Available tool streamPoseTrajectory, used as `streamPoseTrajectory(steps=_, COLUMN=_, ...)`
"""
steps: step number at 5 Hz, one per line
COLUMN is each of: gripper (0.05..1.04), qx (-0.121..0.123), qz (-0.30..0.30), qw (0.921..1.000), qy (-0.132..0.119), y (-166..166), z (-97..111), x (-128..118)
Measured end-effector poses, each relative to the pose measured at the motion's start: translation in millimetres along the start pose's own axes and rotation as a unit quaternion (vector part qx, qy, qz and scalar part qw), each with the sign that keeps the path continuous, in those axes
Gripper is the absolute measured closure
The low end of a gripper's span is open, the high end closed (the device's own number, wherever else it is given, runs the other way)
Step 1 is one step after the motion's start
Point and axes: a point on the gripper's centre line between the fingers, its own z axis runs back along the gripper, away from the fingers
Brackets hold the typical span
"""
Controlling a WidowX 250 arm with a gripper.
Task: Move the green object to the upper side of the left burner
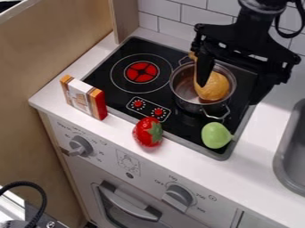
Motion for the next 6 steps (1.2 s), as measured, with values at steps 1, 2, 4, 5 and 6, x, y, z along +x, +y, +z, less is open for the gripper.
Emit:
streamPoseTrajectory(steps=1, gripper=0.083, qx=0.008, qz=-0.001, qw=0.9999, qy=0.014, y=0.4, z=-10.2, x=-4.3)
streamPoseTrajectory(steps=2, gripper=0.083, qx=0.014, qz=-0.002, qw=0.9999, qy=-0.008, y=1.1, z=-34.0, x=-7.9)
streamPoseTrajectory(steps=4, gripper=0.083, qx=0.019, qz=0.002, qw=0.9991, qy=-0.037, y=-2.5, z=-54.5, x=-11.5)
streamPoseTrajectory(steps=5, gripper=0.083, qx=0.021, qz=0.001, qw=0.9988, qy=-0.045, y=-4.7, z=-62.8, x=-15.7)
streamPoseTrajectory(steps=6, gripper=0.083, qx=0.023, qz=0.003, qw=0.9981, qy=-0.056, y=-6.5, z=-69.7, x=-18.5)
